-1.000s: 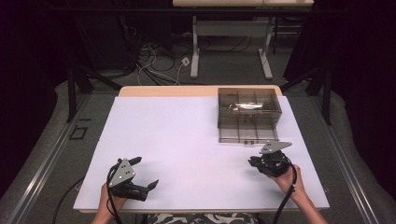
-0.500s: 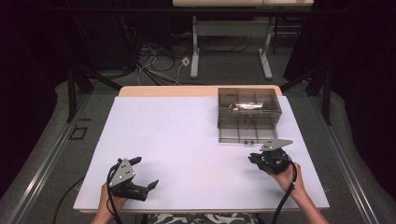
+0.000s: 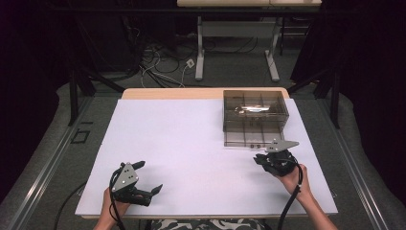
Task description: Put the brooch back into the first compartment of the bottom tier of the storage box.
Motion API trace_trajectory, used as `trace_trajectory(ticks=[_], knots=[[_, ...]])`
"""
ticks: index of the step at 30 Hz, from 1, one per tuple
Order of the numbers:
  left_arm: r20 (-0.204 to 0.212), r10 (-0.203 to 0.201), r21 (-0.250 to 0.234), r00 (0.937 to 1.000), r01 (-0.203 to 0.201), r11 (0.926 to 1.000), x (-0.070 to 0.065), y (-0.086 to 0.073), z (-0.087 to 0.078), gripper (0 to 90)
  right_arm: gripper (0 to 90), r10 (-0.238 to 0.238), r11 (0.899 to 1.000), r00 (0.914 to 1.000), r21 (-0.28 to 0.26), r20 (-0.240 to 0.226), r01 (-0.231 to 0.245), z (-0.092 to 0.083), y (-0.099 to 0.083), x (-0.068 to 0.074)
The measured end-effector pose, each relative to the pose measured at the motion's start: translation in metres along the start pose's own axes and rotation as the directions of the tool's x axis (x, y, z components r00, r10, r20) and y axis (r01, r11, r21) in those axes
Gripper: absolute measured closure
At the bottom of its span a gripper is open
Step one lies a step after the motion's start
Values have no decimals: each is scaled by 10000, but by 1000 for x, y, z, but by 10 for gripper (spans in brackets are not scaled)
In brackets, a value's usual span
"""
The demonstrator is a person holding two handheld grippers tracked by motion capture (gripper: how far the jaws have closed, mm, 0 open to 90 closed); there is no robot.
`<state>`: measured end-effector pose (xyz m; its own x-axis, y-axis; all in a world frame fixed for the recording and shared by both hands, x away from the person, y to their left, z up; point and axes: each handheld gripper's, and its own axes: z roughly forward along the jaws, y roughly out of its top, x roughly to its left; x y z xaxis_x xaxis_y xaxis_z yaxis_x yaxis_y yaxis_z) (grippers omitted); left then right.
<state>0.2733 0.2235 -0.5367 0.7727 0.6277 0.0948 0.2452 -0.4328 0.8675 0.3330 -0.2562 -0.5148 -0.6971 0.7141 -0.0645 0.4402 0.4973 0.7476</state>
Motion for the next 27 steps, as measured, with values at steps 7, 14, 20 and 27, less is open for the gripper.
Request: trace_trajectory(ticks=[7, 14, 20, 27], knots=[[0, 6, -51, 10000, -6, 10000, -1, 0, 1, 0, 810, -112, 9999, 9999, 23, 51, 112, 1, 2, 0], [19, -16, -16, 10000, 16, 10000, 0, 0, 1, 0, 810, -130, 9999, 9998, 32, 150, 130, 4, 8, 0], [36, -14, -5, 10000, 14, 10000, 0, 0, 1, 0, 810, -257, 9997, 9996, -39, 109, 257, 6, 12, 1], [-12, -25, -17, 10000, 25, 10000, 0, 0, 1, 0, 810, -222, 9997, 9996, -89, 146, 224, 6, 15, -1]])
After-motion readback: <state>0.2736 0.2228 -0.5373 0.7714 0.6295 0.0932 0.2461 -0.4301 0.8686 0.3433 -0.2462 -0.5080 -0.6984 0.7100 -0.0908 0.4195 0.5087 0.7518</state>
